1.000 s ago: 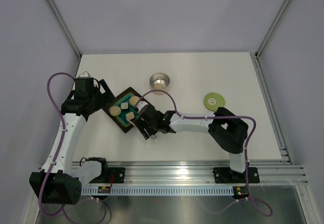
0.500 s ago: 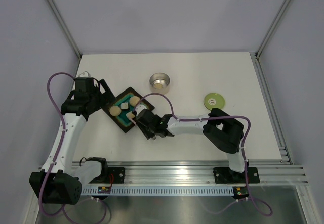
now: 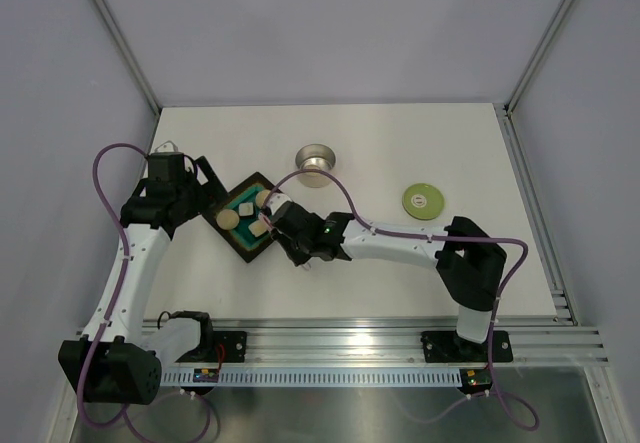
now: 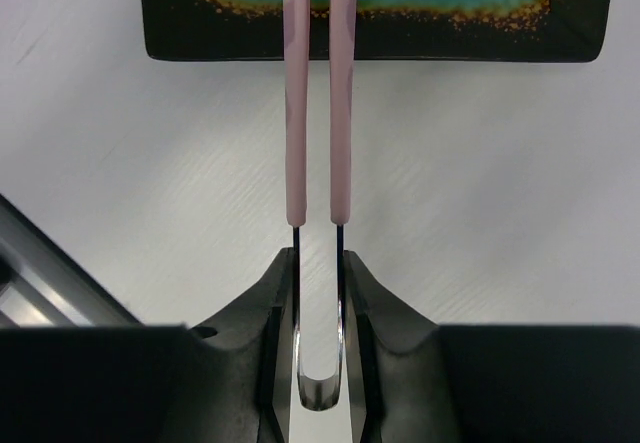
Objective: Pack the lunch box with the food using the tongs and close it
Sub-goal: Pick up the clamp from the plate, then place the clamp at the center of the board.
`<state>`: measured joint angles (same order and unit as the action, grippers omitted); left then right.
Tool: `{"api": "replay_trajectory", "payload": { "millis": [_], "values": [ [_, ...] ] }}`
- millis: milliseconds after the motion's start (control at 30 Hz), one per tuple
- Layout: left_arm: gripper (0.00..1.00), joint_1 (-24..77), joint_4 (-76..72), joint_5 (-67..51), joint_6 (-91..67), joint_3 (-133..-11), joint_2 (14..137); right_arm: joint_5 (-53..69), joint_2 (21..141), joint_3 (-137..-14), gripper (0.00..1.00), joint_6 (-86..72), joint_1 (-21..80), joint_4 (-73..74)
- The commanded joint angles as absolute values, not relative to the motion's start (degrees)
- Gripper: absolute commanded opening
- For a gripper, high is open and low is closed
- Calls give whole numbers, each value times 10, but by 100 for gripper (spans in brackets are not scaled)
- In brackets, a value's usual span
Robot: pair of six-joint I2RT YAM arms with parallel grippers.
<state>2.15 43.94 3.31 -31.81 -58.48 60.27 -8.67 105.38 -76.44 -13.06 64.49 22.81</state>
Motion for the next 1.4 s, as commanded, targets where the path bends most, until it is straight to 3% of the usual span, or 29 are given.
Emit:
{"api": "replay_trajectory", "payload": {
  "millis": [0, 400, 800, 1367],
  "values": [
    [99, 18, 417, 20, -315, -586, 594, -64, 1030, -811, 25, -129, 647, 298],
    [99, 18, 419, 18, -317, -580, 592, -3, 1048, -901, 28, -146, 631, 412],
    [99, 18, 417, 18, -317, -581, 592, 14, 1112, -1011, 36, -135, 622, 526],
    [99, 9, 418, 21, -307, -578, 590, -22, 1038, -837, 37, -164, 555, 473]
  ]
}}
